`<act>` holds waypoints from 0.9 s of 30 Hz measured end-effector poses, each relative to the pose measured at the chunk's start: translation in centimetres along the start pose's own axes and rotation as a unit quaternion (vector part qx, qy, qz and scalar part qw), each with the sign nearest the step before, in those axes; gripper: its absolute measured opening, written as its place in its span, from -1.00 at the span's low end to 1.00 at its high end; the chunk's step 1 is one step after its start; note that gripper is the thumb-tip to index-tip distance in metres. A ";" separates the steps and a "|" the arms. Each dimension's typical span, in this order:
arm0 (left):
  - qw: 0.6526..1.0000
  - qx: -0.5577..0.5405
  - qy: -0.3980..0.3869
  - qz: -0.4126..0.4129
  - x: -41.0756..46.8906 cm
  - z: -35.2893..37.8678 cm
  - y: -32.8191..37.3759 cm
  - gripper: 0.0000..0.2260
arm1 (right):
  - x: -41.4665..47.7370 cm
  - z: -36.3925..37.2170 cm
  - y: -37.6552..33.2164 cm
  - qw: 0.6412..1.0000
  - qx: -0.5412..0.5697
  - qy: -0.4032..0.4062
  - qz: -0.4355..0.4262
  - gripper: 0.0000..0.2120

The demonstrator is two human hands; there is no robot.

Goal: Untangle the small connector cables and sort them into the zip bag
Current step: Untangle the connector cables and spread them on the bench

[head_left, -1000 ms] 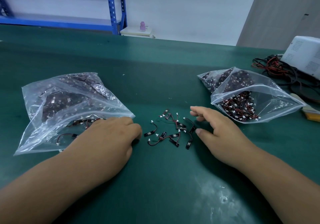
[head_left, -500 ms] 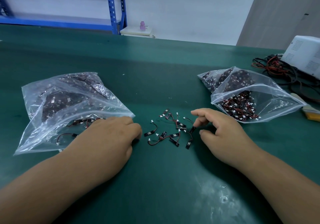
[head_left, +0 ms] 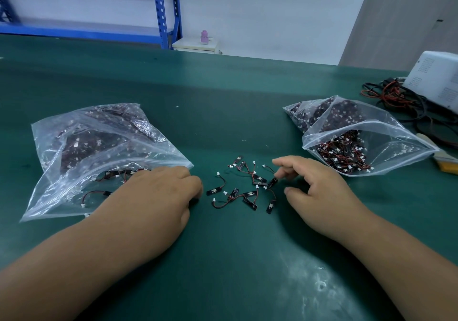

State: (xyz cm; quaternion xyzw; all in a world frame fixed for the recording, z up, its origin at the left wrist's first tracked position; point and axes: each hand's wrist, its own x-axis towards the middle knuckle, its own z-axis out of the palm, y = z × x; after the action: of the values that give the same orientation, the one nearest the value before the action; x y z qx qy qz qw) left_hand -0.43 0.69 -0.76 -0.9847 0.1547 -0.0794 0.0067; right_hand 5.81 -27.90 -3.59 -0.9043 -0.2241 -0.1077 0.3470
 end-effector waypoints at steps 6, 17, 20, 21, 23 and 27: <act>1.000 0.011 0.007 -0.002 0.1 0.1 -0.2 -0.81 | -0.2 -0.4 -0.7 0.999 -0.004 -0.050 -0.006 -0.41; 1.000 0.022 0.005 -0.006 0.0 0.2 -0.3 -0.77 | -0.1 -0.6 -0.9 0.993 -0.036 -0.109 -0.015 -0.20; 1.000 0.025 0.007 -0.010 0.0 0.1 -0.2 -0.77 | -0.1 -0.8 -1.0 0.989 -0.054 -0.135 -0.019 -0.11; 1.000 0.027 0.008 -0.012 0.0 0.1 -0.2 -0.77 | 0.0 -0.8 -1.1 0.986 -0.066 -0.150 -0.022 -0.06; 0.999 0.035 0.010 -0.018 -0.1 -0.1 -0.2 -0.78 | 0.1 -0.7 -1.3 0.978 -0.093 -0.184 -0.022 0.02; 0.999 0.041 0.011 -0.028 -0.3 0.0 -0.1 -0.79 | 0.9 -0.2 -2.2 0.962 -0.145 -0.230 -0.013 0.07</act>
State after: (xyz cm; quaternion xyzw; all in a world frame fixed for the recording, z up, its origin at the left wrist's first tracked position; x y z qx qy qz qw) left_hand -0.72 0.88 -0.81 -0.9867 0.1235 -0.0963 0.0435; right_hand 5.52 -26.27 -1.91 -0.9422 -0.2918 0.0678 0.1502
